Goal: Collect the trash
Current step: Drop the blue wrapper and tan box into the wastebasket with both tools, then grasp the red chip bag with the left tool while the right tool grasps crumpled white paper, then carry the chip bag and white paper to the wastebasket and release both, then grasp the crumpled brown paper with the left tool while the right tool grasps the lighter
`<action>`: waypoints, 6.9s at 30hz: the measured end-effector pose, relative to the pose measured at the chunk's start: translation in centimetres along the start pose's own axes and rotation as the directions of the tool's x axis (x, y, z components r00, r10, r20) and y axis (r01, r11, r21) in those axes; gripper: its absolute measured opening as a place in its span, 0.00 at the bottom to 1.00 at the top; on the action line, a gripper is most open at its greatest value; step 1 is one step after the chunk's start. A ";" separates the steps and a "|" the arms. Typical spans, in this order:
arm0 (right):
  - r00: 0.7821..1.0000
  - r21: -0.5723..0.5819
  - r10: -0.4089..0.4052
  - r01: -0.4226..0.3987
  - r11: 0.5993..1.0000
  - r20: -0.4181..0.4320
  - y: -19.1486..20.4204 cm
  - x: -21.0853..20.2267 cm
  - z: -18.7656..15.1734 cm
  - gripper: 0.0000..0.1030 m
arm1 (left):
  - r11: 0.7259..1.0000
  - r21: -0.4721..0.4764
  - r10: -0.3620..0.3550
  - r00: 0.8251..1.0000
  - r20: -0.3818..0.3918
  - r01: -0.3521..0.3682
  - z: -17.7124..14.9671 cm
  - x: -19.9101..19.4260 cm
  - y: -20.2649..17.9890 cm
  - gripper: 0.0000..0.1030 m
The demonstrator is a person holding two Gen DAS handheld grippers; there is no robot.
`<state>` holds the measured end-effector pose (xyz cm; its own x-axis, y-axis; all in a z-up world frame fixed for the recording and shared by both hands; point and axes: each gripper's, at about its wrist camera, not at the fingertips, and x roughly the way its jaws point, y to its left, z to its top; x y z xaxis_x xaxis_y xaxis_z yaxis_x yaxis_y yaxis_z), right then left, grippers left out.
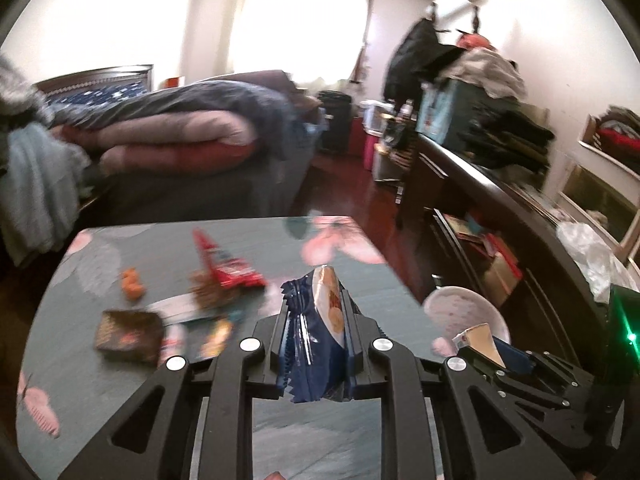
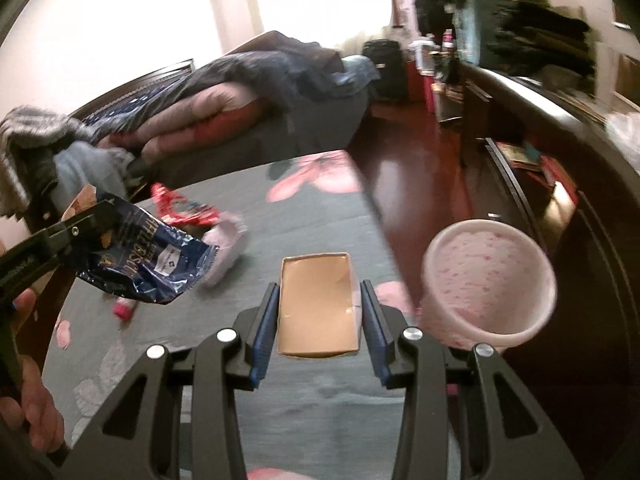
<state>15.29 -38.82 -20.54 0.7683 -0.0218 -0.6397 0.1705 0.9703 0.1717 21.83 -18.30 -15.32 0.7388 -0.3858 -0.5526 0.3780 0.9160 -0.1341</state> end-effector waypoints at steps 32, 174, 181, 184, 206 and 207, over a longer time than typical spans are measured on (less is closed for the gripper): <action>0.968 0.243 -0.249 0.241 0.940 0.005 -21.0 7.9 1.2 0.43 | 0.940 0.245 -0.202 0.966 -0.164 0.238 2.2 18.8 -20.0 0.72; 0.952 0.234 -0.301 0.305 0.923 -0.056 -21.3 9.1 1.6 0.78 | 0.946 0.280 -0.156 0.986 -0.050 0.164 4.7 17.6 -20.4 0.81; 0.963 0.221 -0.264 0.268 0.938 -0.046 -18.7 7.3 1.7 0.80 | 0.958 0.272 -0.094 0.996 -0.009 0.093 4.9 15.3 -18.1 0.85; 0.972 0.205 -0.233 0.235 0.950 -0.037 -16.4 6.3 1.9 0.84 | 0.968 0.247 -0.047 0.999 0.007 0.043 4.9 13.9 -15.7 0.87; 0.999 -0.145 0.016 -0.021 0.989 -0.040 5.2 5.0 2.2 0.90 | 0.949 -0.082 0.278 0.930 -0.239 -0.305 1.6 15.2 8.5 0.45; 0.999 -0.153 0.022 -0.028 0.988 -0.044 5.6 5.1 2.2 0.90 | 0.948 -0.084 0.276 0.927 -0.253 -0.306 1.3 15.5 8.9 0.43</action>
<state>21.55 -33.99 -21.23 0.7440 0.0097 -0.6681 0.0523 0.9960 0.0727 37.38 -16.28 -24.01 0.6484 -0.0766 -0.7574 0.0858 0.9959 -0.0273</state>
